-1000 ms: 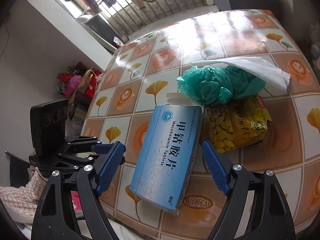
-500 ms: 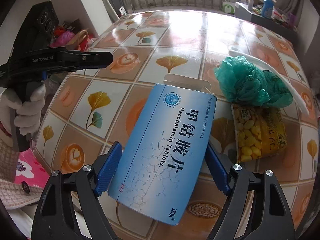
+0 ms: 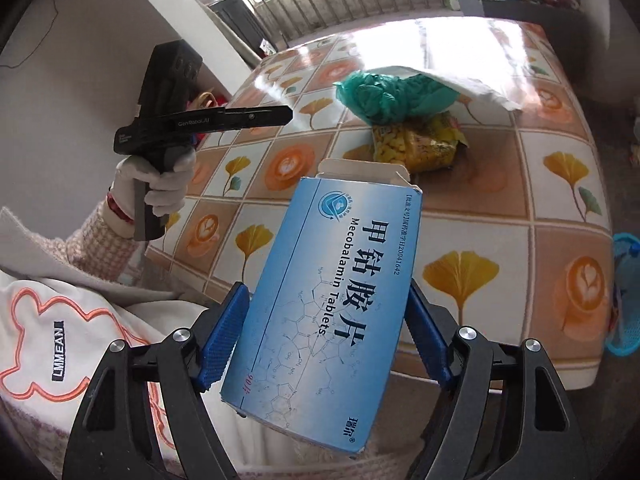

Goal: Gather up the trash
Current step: 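Grasp the blue medicine box with the right tool, then grasp the yellow snack packet with the left tool while the right tool holds the box, then carry the yellow packet and the blue box with both tools over the basket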

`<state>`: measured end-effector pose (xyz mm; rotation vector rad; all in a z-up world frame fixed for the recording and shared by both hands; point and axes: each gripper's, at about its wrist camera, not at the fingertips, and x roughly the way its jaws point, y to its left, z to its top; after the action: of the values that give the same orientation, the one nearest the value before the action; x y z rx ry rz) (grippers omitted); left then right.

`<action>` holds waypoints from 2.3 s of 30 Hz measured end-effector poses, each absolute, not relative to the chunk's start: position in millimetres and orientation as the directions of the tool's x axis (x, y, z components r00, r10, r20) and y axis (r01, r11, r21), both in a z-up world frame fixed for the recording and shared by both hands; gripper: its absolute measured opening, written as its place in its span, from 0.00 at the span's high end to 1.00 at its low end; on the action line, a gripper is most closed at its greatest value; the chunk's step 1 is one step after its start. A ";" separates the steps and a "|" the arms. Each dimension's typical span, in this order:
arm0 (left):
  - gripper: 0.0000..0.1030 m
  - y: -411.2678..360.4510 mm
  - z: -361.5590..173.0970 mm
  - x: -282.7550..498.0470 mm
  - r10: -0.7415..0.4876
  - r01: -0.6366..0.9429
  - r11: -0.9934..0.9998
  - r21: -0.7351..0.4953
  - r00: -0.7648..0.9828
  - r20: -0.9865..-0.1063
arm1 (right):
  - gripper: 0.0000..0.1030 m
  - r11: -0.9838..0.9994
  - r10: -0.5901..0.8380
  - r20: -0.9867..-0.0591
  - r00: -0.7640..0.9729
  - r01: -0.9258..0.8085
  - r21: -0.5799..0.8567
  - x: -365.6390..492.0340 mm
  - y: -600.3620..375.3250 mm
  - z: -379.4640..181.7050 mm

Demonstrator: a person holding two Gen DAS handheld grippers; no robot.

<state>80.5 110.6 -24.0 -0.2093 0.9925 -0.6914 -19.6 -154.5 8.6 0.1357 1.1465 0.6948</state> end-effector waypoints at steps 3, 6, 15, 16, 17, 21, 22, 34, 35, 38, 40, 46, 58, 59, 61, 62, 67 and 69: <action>0.68 78.6 -13.9 72.2 -0.648 0.546 0.725 -0.420 0.335 -0.684 | 0.30 0.831 0.549 -0.772 0.320 -0.308 0.463 -28.3 -202.5 16.7; 0.62 44.2 -10.5 64.9 -0.638 0.628 0.698 -0.343 0.329 -0.697 | 0.30 0.881 0.467 -0.775 0.426 -0.152 0.447 -20.9 -239.9 16.7; 0.57 -40.0 -28.7 45.1 -0.464 0.749 0.662 0.017 0.427 -0.776 | 0.30 0.894 0.343 -0.774 0.532 0.068 0.443 21.5 -253.1 -6.4; 0.56 -44.0 -30.6 44.2 -0.457 0.752 0.658 0.035 0.435 -0.776 | 0.30 0.890 0.347 -0.773 0.530 0.073 0.450 24.4 -253.7 -8.3; 0.56 -47.4 -32.7 43.7 -0.443 0.751 0.658 0.060 0.450 -0.775 | 0.30 0.885 0.355 -0.772 0.527 0.077 0.460 28.4 -253.8 -12.5; 0.56 -61.0 -44.1 44.9 -0.391 0.751 0.640 0.162 0.501 -0.772 | 0.30 0.879 0.358 -0.778 0.517 0.096 0.468 33.9 -257.9 -18.6; 0.56 -63.9 -47.8 45.7 -0.379 0.750 0.636 0.180 0.507 -0.774 | 0.30 0.879 0.357 -0.776 0.520 0.095 0.467 33.3 -258.7 -17.9; 0.62 -68.4 -57.3 68.4 -0.378 0.748 0.649 0.141 0.477 -0.794 | 0.30 0.879 0.377 -0.759 0.531 0.053 0.474 30.2 -260.1 -14.7; 0.63 -68.4 -57.3 70.0 -0.379 0.747 0.651 0.134 0.473 -0.796 | 0.30 0.878 0.380 -0.757 0.532 0.052 0.477 30.7 -261.6 -15.9; 0.69 -68.4 -57.2 73.3 -0.384 0.746 0.655 0.116 0.461 -0.800 | 0.30 0.873 0.385 -0.751 0.536 0.051 0.484 29.1 -263.3 -16.3; 0.76 -69.1 -57.4 73.1 -0.395 0.754 0.649 0.101 0.448 -0.802 | 0.30 0.873 0.386 -0.750 0.538 0.051 0.486 29.0 -264.9 -16.6; 0.94 -72.7 -57.8 69.3 -0.420 0.772 0.632 0.075 0.421 -0.804 | 0.30 0.869 0.391 -0.742 0.544 0.047 0.492 26.0 -267.0 -15.1; 0.98 -67.2 -28.7 53.1 -0.550 0.786 0.614 -0.079 0.354 -0.756 | 0.30 0.857 0.395 -0.732 0.555 0.066 0.512 22.4 -278.0 -14.0; 0.98 -66.5 -24.7 52.7 -0.559 0.784 0.615 -0.089 0.354 -0.750 | 0.30 0.856 0.394 -0.731 0.557 0.068 0.513 21.9 -278.5 -13.8; 0.98 -64.9 -16.8 53.1 -0.574 0.778 0.620 -0.105 0.358 -0.737 | 0.30 0.853 0.395 -0.728 0.560 0.071 0.517 21.0 -279.7 -13.4; 0.99 -64.2 -13.0 53.3 -0.580 0.775 0.622 -0.113 0.359 -0.731 | 0.30 0.851 0.396 -0.725 0.563 0.071 0.520 20.4 -280.2 -12.8; 0.99 -61.3 2.9 52.8 -0.612 0.766 0.623 -0.156 0.354 -0.708 | 0.31 0.833 0.420 -0.697 0.582 0.057 0.550 15.7 -283.5 -7.8; 0.99 -60.5 7.6 52.1 -0.619 0.762 0.626 -0.166 0.356 -0.700 | 0.31 0.830 0.424 -0.686 0.592 0.050 0.556 13.9 -285.1 -4.9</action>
<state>52.1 -60.5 7.6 0.2013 0.8079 -0.8995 13.9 -285.1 -4.9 0.5697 0.9228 0.2313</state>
